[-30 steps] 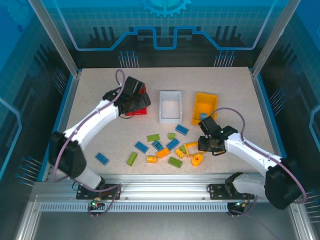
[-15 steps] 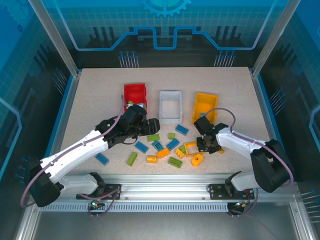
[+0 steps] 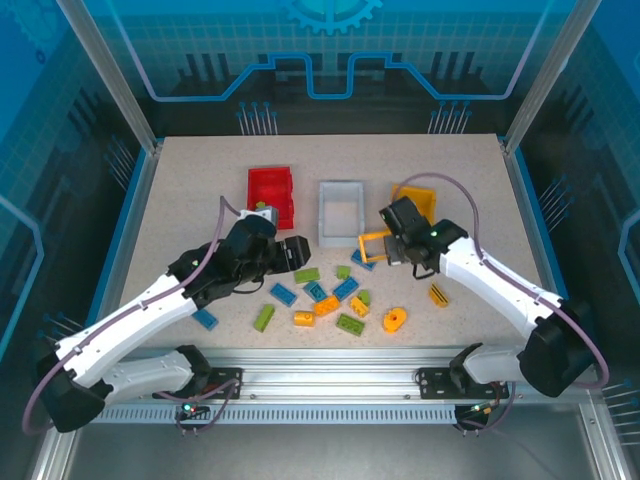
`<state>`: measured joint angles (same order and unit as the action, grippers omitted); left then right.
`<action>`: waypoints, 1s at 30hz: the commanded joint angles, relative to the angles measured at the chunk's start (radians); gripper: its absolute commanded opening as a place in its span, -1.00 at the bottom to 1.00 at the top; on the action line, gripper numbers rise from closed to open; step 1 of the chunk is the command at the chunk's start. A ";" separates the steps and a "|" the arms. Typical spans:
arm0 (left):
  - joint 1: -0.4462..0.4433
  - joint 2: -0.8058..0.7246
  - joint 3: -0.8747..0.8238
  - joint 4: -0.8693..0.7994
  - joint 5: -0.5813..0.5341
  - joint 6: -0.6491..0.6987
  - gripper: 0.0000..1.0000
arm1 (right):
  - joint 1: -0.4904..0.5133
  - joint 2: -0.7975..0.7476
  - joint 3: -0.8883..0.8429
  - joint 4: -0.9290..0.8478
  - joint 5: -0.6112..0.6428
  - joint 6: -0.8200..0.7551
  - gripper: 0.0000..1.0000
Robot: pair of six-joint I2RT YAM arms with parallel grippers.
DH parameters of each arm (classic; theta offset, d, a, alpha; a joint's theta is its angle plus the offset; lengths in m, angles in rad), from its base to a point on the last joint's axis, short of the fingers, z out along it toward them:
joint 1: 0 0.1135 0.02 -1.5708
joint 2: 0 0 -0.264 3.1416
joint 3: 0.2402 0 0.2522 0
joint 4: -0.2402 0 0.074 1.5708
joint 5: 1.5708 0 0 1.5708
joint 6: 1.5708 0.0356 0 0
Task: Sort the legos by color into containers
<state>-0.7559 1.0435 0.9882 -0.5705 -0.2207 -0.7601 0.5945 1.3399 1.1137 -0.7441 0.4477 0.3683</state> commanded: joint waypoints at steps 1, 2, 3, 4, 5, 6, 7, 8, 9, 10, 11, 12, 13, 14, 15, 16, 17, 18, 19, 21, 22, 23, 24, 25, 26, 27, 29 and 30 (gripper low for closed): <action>-0.008 -0.043 -0.018 0.010 -0.035 0.004 0.50 | 0.060 0.135 0.163 0.061 0.058 -0.305 -1.00; -0.007 -0.056 -0.027 0.026 -0.034 0.005 0.51 | 0.070 0.177 0.201 0.083 0.069 -0.371 -1.00; -0.007 -0.072 -0.040 0.042 -0.032 0.007 0.51 | 0.077 0.240 0.243 0.112 0.068 -0.455 -1.00; -0.008 -0.092 -0.050 0.060 -0.028 0.008 0.51 | 0.078 0.300 0.281 0.136 0.080 -0.533 -1.00; -0.009 -0.104 -0.059 0.073 -0.023 0.011 0.51 | 0.076 0.347 0.314 0.151 0.088 -0.590 -1.00; -0.010 -0.116 -0.064 0.082 -0.020 0.013 0.51 | 0.072 0.406 0.358 0.154 0.086 -0.656 -1.00; -0.011 -0.125 -0.068 0.082 -0.018 0.015 0.52 | 0.066 0.464 0.407 0.149 0.086 -0.712 -1.00; -0.012 -0.131 -0.067 0.079 -0.019 0.016 0.52 | 0.062 0.508 0.443 0.145 0.083 -0.750 -1.00; -0.011 -0.135 -0.067 0.070 -0.020 0.021 0.52 | 0.058 0.548 0.478 0.148 0.077 -0.798 -1.00; -0.011 -0.139 -0.066 0.059 -0.023 0.022 0.52 | 0.057 0.580 0.501 0.163 0.079 -0.840 -1.00; -0.011 -0.143 -0.066 0.054 -0.021 0.024 0.52 | 0.057 0.601 0.512 0.181 0.083 -0.869 -1.00; -0.012 -0.148 -0.069 0.049 -0.021 0.024 0.52 | 0.056 0.619 0.523 0.201 0.089 -0.892 -1.00; -0.012 -0.153 -0.072 0.045 -0.020 0.023 0.52 | 0.054 0.635 0.538 0.208 0.084 -0.904 -1.00; -0.012 -0.157 -0.075 0.045 -0.018 0.022 0.52 | 0.051 0.648 0.547 0.212 0.084 -0.911 -1.00; -0.012 -0.162 -0.077 0.041 -0.018 0.022 0.52 | 0.049 0.660 0.557 0.219 0.085 -0.918 -1.00; -0.012 -0.165 -0.080 0.040 -0.016 0.022 0.53 | 0.049 0.675 0.565 0.223 0.089 -0.927 -1.00; -0.011 -0.166 -0.081 0.040 -0.016 0.021 0.53 | 0.048 0.688 0.573 0.221 0.089 -0.934 -1.00; -0.012 -0.166 -0.083 0.039 -0.012 0.021 0.53 | 0.047 0.700 0.582 0.220 0.096 -0.938 -1.00; -0.011 -0.166 -0.084 0.038 -0.010 0.021 0.53 | 0.047 0.710 0.592 0.211 0.098 -0.938 -1.00; -0.011 -0.163 -0.084 0.037 -0.008 0.021 0.53 | 0.043 0.709 0.600 0.204 0.102 -0.928 -1.00; -0.012 -0.160 -0.086 0.037 -0.008 0.021 0.53 | 0.040 0.696 0.595 0.205 0.088 -0.917 -1.00; -0.012 -0.158 -0.086 0.038 -0.006 0.020 0.53 | 0.036 0.680 0.588 0.207 0.076 -0.907 -1.00; -0.012 -0.159 -0.088 0.041 -0.006 0.019 0.54 | 0.032 0.662 0.582 0.208 0.066 -0.895 -1.00; -0.010 -0.157 -0.091 0.044 -0.005 0.018 0.53 | 0.029 0.648 0.582 0.209 0.067 -0.887 -1.00; -0.011 -0.155 -0.093 0.047 -0.003 0.015 0.53 | 0.024 0.639 0.589 0.207 0.069 -0.881 -1.00; -0.011 -0.153 -0.093 0.050 -0.003 0.015 0.54 | 0.020 0.631 0.602 0.202 0.072 -0.871 -1.00; -0.011 -0.146 -0.094 0.057 -0.003 0.016 0.54 | 0.004 0.635 0.656 0.177 0.084 -0.828 -1.00; -0.011 -0.144 -0.094 0.060 -0.004 0.015 0.53 | -0.007 0.652 0.710 0.137 0.082 -0.788 -1.00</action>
<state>-0.7586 0.8932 0.9104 -0.5282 -0.2302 -0.7570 0.6197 2.0220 1.7168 -0.5663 0.5217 -0.4866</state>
